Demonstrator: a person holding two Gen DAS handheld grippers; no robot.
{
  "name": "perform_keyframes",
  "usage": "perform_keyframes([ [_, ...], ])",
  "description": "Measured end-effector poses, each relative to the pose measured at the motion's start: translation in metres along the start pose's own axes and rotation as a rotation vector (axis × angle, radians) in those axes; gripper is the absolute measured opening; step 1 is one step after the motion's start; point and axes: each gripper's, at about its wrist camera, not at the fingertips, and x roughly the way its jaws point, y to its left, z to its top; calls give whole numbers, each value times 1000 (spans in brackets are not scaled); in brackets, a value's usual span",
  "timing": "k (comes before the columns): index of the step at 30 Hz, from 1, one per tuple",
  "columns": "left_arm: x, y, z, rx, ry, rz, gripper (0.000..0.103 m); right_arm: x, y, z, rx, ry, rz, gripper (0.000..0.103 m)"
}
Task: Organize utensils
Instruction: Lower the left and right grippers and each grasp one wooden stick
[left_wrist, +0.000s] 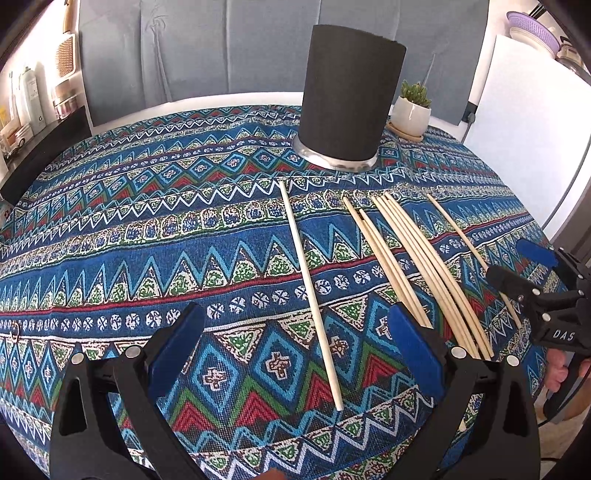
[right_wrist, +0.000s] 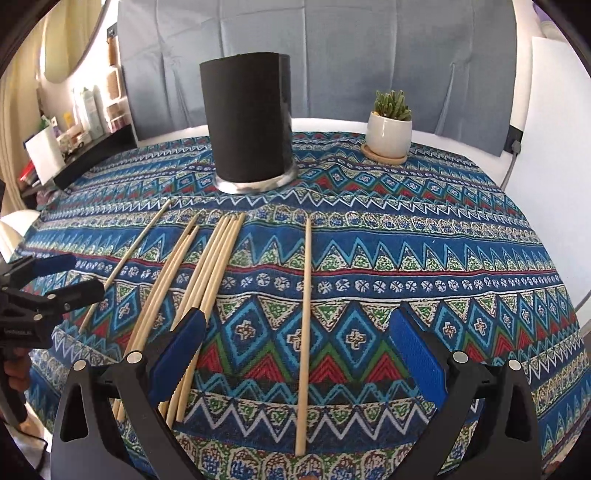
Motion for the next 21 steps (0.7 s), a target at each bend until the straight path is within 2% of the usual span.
perform_keyframes([
  [6, 11, 4, 17, 31, 67, -15, 97, 26, -16, 17, -30, 117, 4, 95],
  [11, 22, 6, 31, 65, 113, 6, 97, 49, -22, 30, -42, 221, 27, 95],
  [16, 36, 7, 41, 64, 181, -28, 97, 64, -19, 34, -109, 277, 18, 95],
  [19, 48, 8, 43, 57, 236, -44, 97, 66, -23, 35, -121, 296, 56, 95],
  [21, 50, 8, 43, 62, 235, -48, 97, 67, -26, 36, -130, 301, 80, 96],
])
